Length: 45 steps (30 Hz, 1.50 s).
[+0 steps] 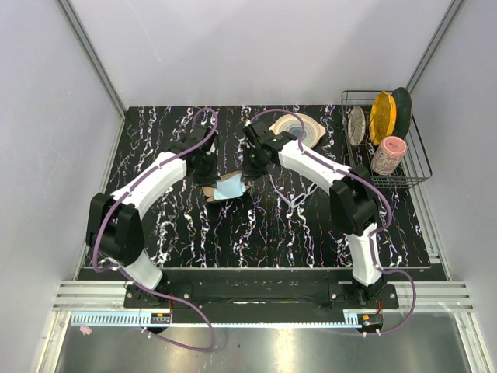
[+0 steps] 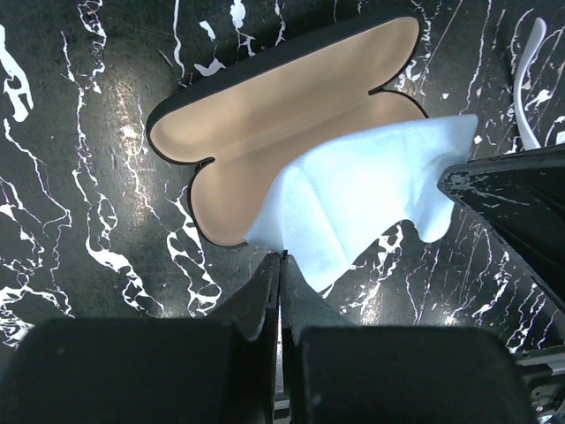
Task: Organize the sunglasses
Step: Place the folded cleaning cloth in the sunglasses case.
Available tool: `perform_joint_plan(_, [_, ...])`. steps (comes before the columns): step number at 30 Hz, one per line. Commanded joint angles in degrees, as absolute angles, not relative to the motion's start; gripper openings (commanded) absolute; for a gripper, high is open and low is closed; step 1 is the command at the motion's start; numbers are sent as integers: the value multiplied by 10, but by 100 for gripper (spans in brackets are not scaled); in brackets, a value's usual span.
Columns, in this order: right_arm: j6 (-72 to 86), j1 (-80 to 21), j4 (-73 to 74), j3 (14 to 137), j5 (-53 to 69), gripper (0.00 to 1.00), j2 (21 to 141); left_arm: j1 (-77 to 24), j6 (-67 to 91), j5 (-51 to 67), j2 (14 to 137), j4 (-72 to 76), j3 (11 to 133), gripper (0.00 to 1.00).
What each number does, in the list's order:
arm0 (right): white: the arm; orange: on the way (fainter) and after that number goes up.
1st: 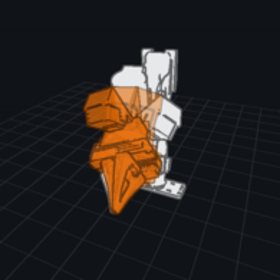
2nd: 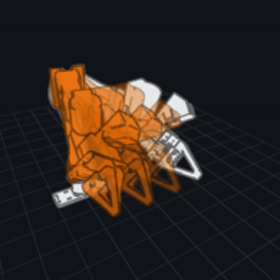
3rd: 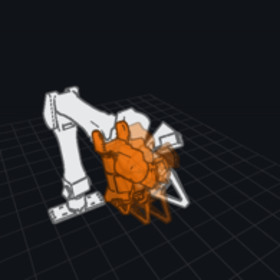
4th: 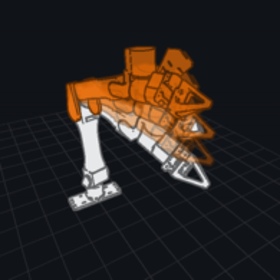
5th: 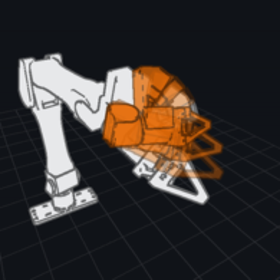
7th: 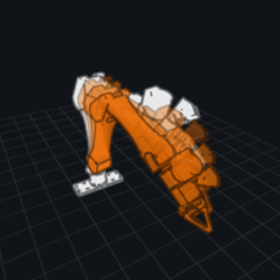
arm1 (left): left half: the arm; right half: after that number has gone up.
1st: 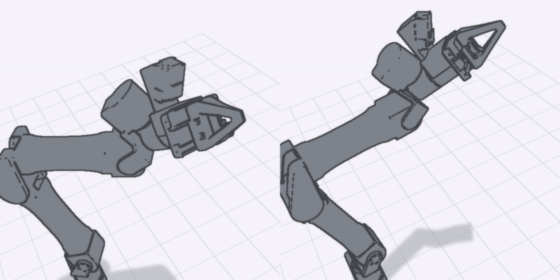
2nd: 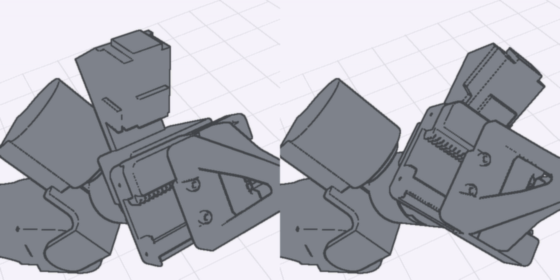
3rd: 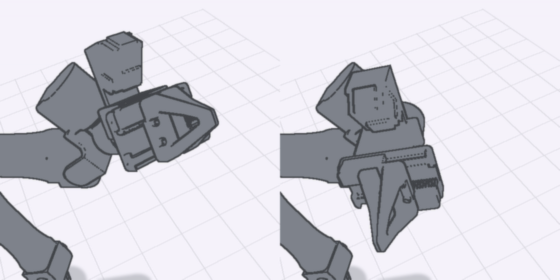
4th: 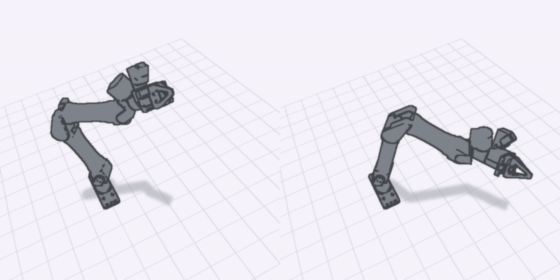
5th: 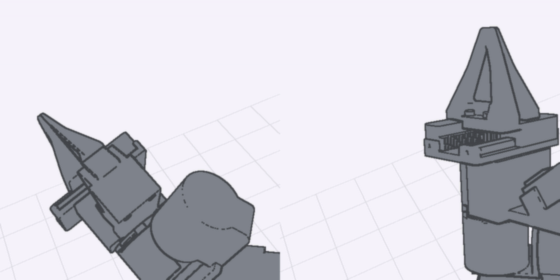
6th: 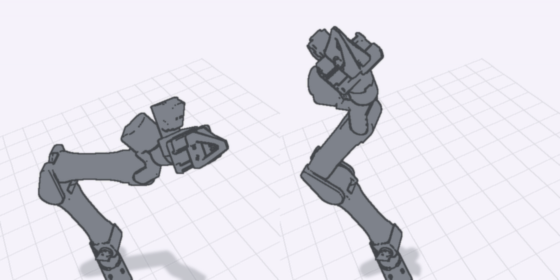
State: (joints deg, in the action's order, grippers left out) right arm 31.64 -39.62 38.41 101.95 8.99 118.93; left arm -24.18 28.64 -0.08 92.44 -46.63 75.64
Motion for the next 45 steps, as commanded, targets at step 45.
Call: perform_joint_plan(45, [259, -388, 332, 948, 146, 0, 1242, -221, 267, 33, 990, -316, 614, 0])
